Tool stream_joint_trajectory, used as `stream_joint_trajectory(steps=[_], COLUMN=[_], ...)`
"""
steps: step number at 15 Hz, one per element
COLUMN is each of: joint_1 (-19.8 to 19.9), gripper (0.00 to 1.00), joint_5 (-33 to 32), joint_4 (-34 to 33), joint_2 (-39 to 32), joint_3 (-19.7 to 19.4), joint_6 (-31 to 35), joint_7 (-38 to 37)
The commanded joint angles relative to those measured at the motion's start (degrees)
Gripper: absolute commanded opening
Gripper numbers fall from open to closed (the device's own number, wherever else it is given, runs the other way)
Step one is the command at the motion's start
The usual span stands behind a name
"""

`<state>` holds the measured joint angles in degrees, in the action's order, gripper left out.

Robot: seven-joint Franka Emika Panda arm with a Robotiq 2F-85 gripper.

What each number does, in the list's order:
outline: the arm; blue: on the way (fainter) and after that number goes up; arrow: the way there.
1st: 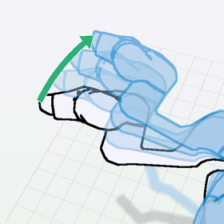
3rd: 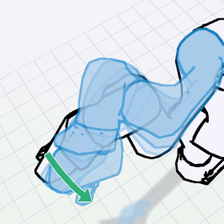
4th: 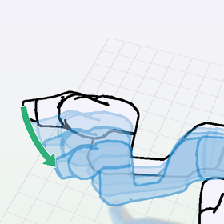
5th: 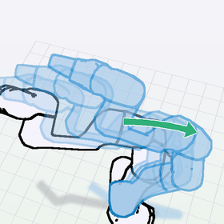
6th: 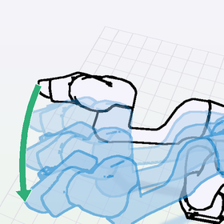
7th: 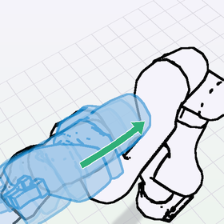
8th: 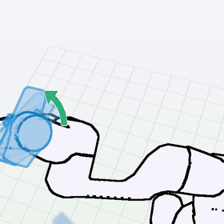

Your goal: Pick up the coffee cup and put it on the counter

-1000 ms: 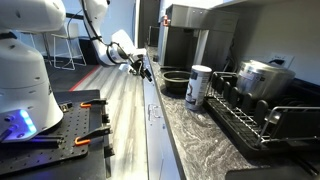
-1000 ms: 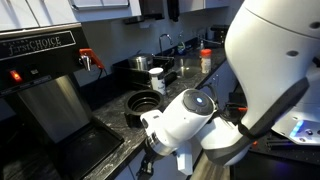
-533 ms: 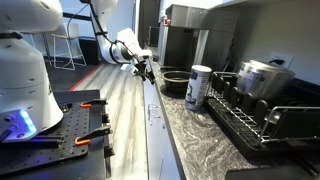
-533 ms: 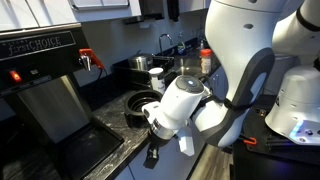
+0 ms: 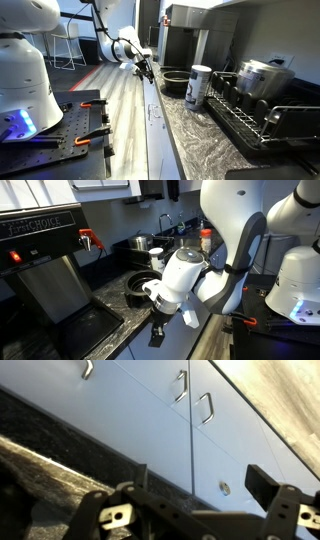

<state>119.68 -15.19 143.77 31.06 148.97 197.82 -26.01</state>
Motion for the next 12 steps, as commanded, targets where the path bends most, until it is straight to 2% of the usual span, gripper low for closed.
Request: stream_joint_trajectory(steps=[1,5,10,12], joint_1=[1.09,1.34,0.77,-0.81], gripper=[1.0,1.0,1.0,1.0], joint_5=[-6.39,-13.31,-11.64,-10.74], joint_4=[2.0,2.47,2.96,3.07], joint_2=[-4.33,-7.91,-12.32,-13.66], joint_3=[-0.03,-0.07,-0.46,-1.74], joint_6=[0.0,0.01,0.01,0.01], joint_7=[-1.08,-2.13,1.35,2.65])
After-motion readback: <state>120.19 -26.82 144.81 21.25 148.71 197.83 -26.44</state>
